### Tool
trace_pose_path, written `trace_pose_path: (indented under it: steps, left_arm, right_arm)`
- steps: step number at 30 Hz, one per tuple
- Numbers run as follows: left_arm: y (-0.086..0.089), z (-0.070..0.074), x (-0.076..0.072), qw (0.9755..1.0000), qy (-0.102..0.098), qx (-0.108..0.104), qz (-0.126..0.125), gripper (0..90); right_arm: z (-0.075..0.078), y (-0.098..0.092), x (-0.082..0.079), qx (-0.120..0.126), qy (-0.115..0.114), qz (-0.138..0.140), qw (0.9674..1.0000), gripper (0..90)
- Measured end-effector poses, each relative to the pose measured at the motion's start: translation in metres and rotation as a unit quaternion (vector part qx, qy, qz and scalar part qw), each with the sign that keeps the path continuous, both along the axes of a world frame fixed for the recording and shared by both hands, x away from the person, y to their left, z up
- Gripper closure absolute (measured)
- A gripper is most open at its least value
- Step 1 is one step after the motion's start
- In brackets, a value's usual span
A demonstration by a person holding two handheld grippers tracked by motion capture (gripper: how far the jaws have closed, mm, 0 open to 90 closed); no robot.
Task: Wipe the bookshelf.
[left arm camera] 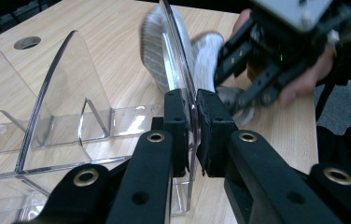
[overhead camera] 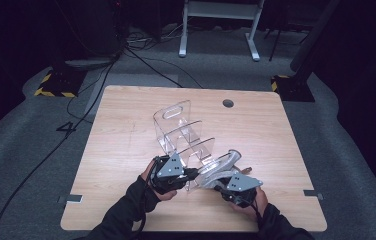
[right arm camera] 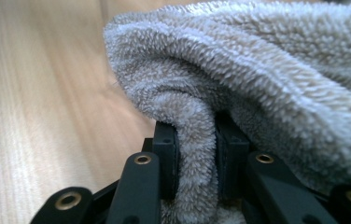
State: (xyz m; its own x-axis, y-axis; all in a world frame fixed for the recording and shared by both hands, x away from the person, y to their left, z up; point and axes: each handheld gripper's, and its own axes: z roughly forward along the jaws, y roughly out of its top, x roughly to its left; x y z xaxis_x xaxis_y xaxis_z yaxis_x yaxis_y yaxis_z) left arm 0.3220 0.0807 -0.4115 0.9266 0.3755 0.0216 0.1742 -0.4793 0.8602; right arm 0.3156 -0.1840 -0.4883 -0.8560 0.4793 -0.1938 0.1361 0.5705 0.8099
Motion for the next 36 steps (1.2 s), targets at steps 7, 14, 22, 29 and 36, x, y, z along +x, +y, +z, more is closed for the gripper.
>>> trace_pose_path:
  steps: [7, 14, 22, 29, 36]
  left_arm:
    - [-0.002, 0.000, 0.000, 1.0000, -0.001, 0.002, 0.003, 83.0]
    - [-0.003, 0.001, -0.001, 1.0000, -0.006, 0.007, 0.002, 82.9]
    - [-0.003, 0.001, 0.000, 0.9999, -0.006, 0.007, -0.004, 82.6]
    - [-0.003, 0.001, 0.000, 0.9999, -0.006, 0.010, -0.003, 82.6]
    - [-0.002, 0.001, -0.001, 0.9999, -0.006, 0.009, -0.004, 82.6]
  right_arm:
    - [0.007, 0.020, -0.009, 0.012, -0.010, 0.038, 0.9991, 74.1]
    - [0.039, 0.017, -0.024, 0.049, -0.064, 0.057, 0.9951, 74.2]
    - [0.060, -0.031, -0.009, 0.097, -0.086, -0.025, 0.9912, 74.2]
    - [0.062, -0.045, 0.000, 0.092, -0.099, -0.053, 0.9894, 74.3]
    - [0.039, -0.052, 0.011, 0.072, -0.061, -0.069, 0.9931, 74.3]
